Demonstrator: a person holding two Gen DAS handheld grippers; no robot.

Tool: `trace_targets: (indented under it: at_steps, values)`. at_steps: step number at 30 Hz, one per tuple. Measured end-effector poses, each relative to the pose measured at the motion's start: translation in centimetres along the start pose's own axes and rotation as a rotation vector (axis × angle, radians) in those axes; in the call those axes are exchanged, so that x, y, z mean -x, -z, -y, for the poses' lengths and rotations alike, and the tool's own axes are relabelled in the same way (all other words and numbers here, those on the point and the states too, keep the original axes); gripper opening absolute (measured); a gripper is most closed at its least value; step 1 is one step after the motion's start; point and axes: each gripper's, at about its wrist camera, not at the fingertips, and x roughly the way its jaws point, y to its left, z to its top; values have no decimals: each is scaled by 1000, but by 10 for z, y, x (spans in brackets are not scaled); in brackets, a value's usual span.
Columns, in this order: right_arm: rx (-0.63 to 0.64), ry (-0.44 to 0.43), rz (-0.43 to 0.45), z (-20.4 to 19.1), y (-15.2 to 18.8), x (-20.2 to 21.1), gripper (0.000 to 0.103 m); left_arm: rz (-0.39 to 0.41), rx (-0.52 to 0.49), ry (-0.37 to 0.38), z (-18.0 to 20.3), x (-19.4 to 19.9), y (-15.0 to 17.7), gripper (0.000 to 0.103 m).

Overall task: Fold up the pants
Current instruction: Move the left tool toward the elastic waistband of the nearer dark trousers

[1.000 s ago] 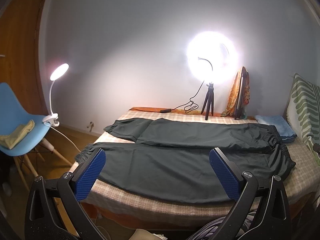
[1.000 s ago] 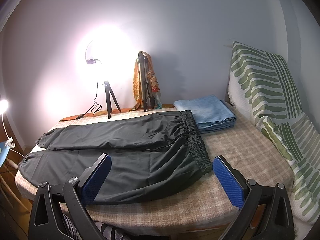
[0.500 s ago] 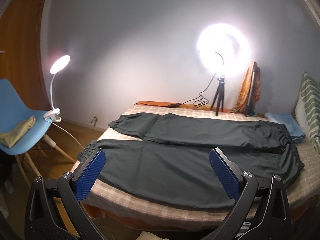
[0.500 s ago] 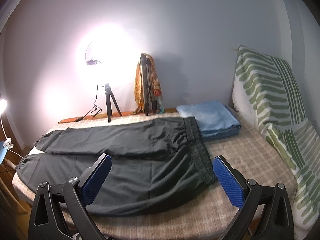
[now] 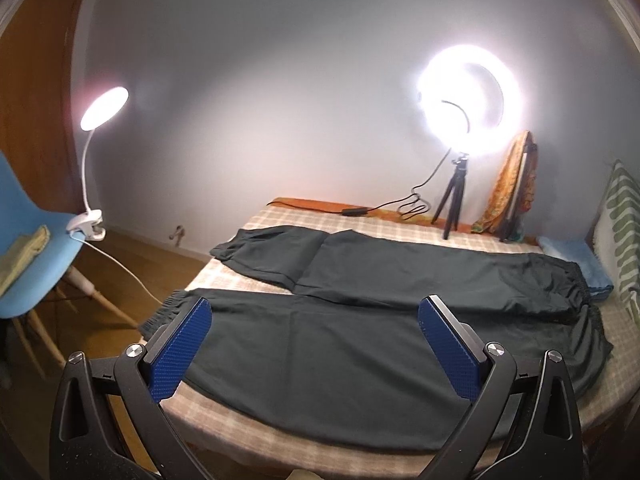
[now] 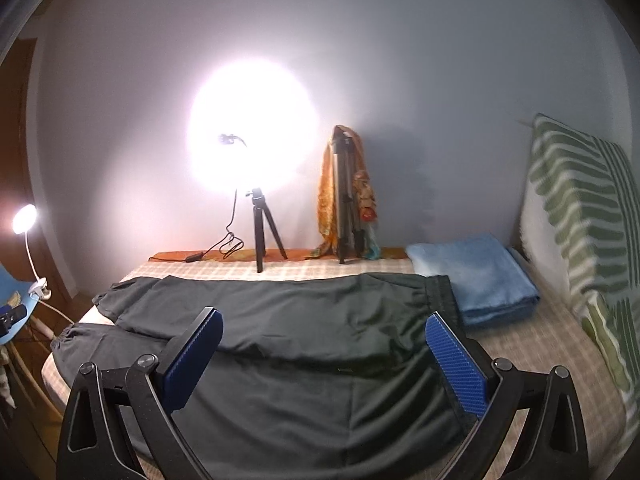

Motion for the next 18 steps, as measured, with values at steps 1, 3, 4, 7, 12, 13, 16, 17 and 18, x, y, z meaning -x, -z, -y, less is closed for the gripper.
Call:
trace_targets:
  at_steps: [1, 3, 4, 7, 12, 13, 16, 17, 18]
  values:
    - [1, -5, -9, -2, -3, -6, 103, -7, 2, -3, -5, -6, -2, 103]
    - [2, -18, -17, -4, -8, -15, 103, -19, 6, -8, -10, -15, -6, 103]
    - [4, -25, -20, -6, -11, -19, 103, -22, 8, -10, -13, -19, -8, 103]
    - [26, -45, -30, -14, -20, -33, 103, -36, 15, -16, -25, -34, -15, 102]
    - [72, -68, -39, -26, -31, -53, 103, -75, 19, -20, -38, -58, -23, 98]
    - [80, -73, -43, -29, -34, -57, 103, -82, 25, -19, -41, -62, -25, 98]
    - [113, -100, -47, -36, -45, -69, 103, -103, 47, -13, -51, -77, -32, 98]
    - [133, -119, -39, -39, -49, -73, 103, -112, 55, -8, -54, -84, -36, 98]
    - [147, -132, -32, -41, -53, -75, 103, -117, 60, -8, -57, -89, -38, 98]
